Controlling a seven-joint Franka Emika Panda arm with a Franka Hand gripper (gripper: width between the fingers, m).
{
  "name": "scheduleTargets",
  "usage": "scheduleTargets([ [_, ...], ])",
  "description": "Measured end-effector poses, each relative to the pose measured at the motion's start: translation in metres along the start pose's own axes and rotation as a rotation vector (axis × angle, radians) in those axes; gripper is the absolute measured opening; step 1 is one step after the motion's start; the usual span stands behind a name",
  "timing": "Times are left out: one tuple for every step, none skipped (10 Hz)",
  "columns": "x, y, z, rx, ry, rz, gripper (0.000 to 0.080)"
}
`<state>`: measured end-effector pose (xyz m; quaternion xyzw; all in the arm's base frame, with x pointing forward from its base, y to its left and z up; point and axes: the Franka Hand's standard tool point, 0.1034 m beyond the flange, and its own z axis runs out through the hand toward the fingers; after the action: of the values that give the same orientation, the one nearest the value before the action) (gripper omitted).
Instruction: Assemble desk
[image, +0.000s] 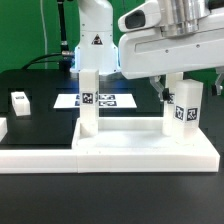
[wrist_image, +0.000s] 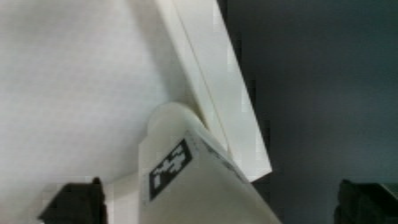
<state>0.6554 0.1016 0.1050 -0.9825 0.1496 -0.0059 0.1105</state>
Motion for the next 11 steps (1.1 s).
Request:
scheduleTargets([
  [-0.0001,-0.0001,0.0,-0.001,0.0,-0.068,0.0649],
  [-0.0006,0.0006,-0.0016,-0.052,-0.01,-0.261,0.0649],
  [0.0024,-0.0022,-0.0035,-0.083,-0.028,-0.444,0.0649],
  [0.0028,-0.0041,-0.0028,-0.08,-0.026,-0.432,0.0649],
  [0.0026,-0.003,-0.0024,-0.08,-0.026,-0.409,0.0644],
  [0.0026,-0.0032,-0.0024,-0.079,-0.025,-0.381,0.0644],
  [0.0026,-0.0029,-0.0023,-0.081,-0.022,-0.302,0.0487],
  [0.0038,0.0015,-0.0024,-0.088,-0.018,-0.218,0.0302],
  [0.0042,0.003,-0.0023,-0.089,-0.016,-0.183,0.0302],
  [0.0048,0.0029,-0.0024,-0.088,-0.009,-0.081,0.0302],
  [0.0065,0.0027,-0.0025,-0.085,0.012,0.09,0.0301],
])
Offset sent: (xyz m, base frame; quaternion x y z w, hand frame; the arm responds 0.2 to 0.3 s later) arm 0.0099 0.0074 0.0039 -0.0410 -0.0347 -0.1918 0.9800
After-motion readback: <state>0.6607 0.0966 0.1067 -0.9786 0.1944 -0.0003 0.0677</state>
